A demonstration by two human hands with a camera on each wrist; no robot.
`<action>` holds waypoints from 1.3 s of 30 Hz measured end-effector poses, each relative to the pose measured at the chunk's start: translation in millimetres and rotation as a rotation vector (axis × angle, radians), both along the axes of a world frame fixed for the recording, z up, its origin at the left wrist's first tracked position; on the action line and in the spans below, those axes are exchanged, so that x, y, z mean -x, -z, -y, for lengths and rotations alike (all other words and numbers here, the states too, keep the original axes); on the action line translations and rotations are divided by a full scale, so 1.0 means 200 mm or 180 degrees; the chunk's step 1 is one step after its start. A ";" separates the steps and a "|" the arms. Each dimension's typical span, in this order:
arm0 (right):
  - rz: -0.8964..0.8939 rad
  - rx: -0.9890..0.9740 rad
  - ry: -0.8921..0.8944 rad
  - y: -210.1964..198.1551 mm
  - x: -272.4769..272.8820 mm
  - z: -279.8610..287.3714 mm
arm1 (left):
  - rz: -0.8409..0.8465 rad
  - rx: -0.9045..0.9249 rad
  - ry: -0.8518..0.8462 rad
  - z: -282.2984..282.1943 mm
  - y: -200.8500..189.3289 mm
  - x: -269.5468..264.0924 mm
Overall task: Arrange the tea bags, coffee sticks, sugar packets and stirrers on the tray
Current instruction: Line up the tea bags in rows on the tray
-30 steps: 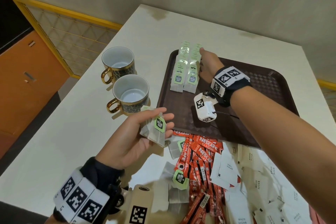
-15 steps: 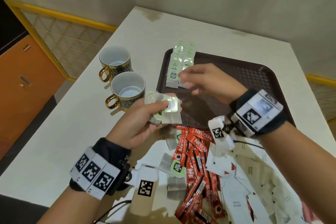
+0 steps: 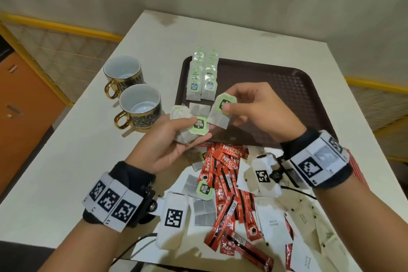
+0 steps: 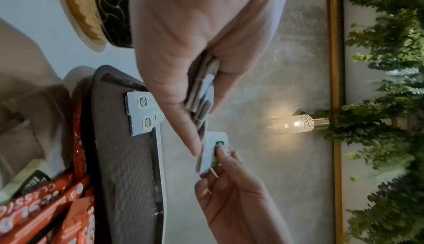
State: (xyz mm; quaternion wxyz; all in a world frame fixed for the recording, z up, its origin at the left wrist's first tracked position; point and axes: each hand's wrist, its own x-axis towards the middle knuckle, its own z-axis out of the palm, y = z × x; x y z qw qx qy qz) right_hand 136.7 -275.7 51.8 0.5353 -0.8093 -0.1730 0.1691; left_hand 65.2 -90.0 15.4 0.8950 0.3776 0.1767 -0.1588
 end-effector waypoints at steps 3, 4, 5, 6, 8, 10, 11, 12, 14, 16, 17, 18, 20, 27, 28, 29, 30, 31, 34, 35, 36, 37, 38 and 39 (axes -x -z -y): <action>-0.0147 -0.0105 -0.0273 -0.05 0.03 0.04 | 0.0115 -0.0666 0.0046 -0.01 0.00 0.00; -0.0182 -0.0116 -0.0367 -0.06 0.05 0.05 | 0.0198 -0.0954 0.0066 -0.01 0.00 0.00; -0.0176 -0.0119 -0.0411 -0.07 0.06 0.04 | 0.0297 -0.1232 0.0116 -0.01 0.00 0.00; -0.0139 -0.0126 -0.0406 -0.07 0.07 0.04 | 0.0413 -0.1503 0.0188 -0.02 0.00 0.00; -0.0128 -0.0173 -0.0393 -0.07 0.09 0.02 | 0.0658 -0.2006 0.0345 -0.02 -0.02 0.00; -0.0129 -0.0140 -0.0456 -0.06 0.10 0.01 | 0.0905 -0.2394 0.0396 -0.02 -0.05 -0.01; -0.0105 -0.0094 -0.0461 -0.06 0.10 0.01 | 0.1017 -0.2463 0.0309 -0.02 -0.06 -0.01; -0.0082 -0.0096 -0.0406 -0.05 0.11 0.01 | 0.1103 -0.2446 0.0139 -0.02 -0.07 -0.02; -0.0108 -0.0304 -0.0080 -0.01 0.12 0.03 | 0.1098 -0.2152 -0.0299 0.00 -0.07 -0.02; -0.0355 -0.0776 0.0366 0.02 0.15 0.03 | 0.1018 -0.1794 -0.0556 0.03 -0.07 -0.01; -0.0515 -0.1020 0.0530 0.03 0.17 0.02 | 0.0967 -0.1659 -0.0579 0.05 -0.06 0.00; -0.0622 -0.1195 0.0638 0.05 0.18 0.02 | 0.0933 -0.1602 -0.0553 0.07 -0.04 0.01; -0.0669 -0.1297 0.0693 0.06 0.20 0.01 | 0.0907 -0.1645 -0.0505 0.10 -0.03 0.02; -0.0114 -0.1040 0.0818 0.08 0.23 0.08 | 0.0904 -0.2475 -0.0571 0.04 -0.04 -0.04; 0.0035 -0.0950 0.0791 0.08 0.23 0.09 | 0.0928 -0.2643 -0.0453 0.02 -0.04 -0.05; 0.0157 -0.0866 0.0721 0.08 0.24 0.10 | 0.0959 -0.2781 -0.0325 0.01 -0.04 -0.06; 0.0238 -0.0812 0.0625 0.07 0.25 0.10 | 0.1014 -0.2904 -0.0199 0.00 -0.05 -0.06; 0.0280 -0.0802 0.0537 0.07 0.26 0.10 | 0.1093 -0.3002 -0.0089 0.00 -0.06 -0.06; 0.0398 -0.0869 0.0465 0.06 0.26 0.09 | 0.1297 -0.3165 0.0225 0.01 -0.10 -0.05; 0.0427 -0.0896 0.0474 0.06 0.26 0.09 | 0.1315 -0.3175 0.0324 0.02 -0.10 -0.05; 0.0410 -0.0934 0.0484 0.07 0.25 0.09 | 0.1321 -0.3165 0.0392 0.03 -0.11 -0.05; 0.0346 -0.0971 0.0498 0.08 0.25 0.08 | 0.1315 -0.3139 0.0424 0.03 -0.11 -0.05; 0.0276 -0.0982 0.0525 0.09 0.25 0.08 | 0.1311 -0.3095 0.0428 0.04 -0.10 -0.04; 0.0229 -0.0980 0.0569 0.11 0.25 0.08 | 0.1311 -0.3031 0.0413 0.05 -0.10 -0.04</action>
